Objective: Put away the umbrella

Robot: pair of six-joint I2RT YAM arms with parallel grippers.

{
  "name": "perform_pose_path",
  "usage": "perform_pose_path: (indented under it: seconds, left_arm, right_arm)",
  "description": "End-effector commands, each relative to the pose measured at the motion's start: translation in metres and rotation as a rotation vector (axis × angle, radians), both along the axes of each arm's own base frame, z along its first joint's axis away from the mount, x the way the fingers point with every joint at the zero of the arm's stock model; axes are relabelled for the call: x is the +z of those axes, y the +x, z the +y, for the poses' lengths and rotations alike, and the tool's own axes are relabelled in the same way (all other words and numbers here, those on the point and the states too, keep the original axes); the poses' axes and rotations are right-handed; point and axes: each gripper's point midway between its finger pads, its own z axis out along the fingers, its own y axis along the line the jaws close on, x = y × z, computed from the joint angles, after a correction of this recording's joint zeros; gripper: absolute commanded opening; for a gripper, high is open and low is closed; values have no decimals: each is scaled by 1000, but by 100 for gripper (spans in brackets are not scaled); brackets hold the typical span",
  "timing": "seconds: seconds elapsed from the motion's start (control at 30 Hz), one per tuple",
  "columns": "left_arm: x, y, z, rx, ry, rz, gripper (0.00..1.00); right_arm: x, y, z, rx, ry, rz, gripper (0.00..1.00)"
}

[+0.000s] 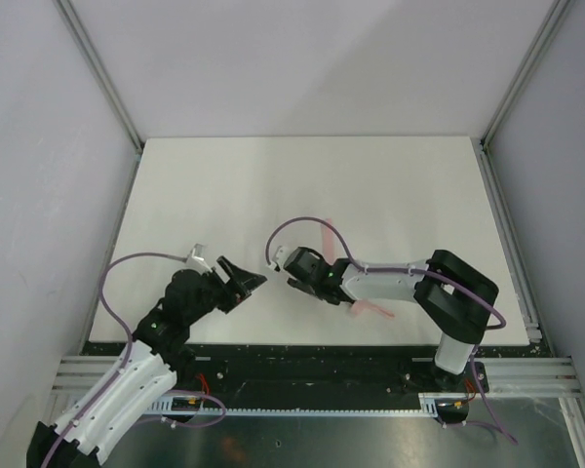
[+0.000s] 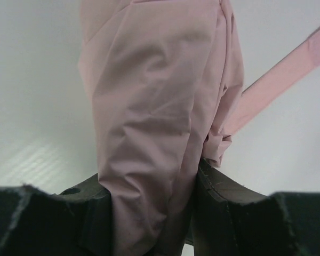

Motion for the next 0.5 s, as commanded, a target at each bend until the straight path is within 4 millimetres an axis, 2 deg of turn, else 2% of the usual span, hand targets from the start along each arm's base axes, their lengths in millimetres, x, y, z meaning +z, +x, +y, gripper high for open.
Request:
perform_pose_path:
  seconds: [0.0,0.2,0.47]
  left_arm:
    - [-16,3,8,93,-39,111,86]
    - [-35,4,-1,95,-49,303,98]
    - [-43,33,-32,46,-79,455,99]
  right_arm:
    - [-40,-43,19,69,94,282,0]
    - [-58,-64,28,96,201,514,0]
    - [-66,-65,32,90,320,672,0]
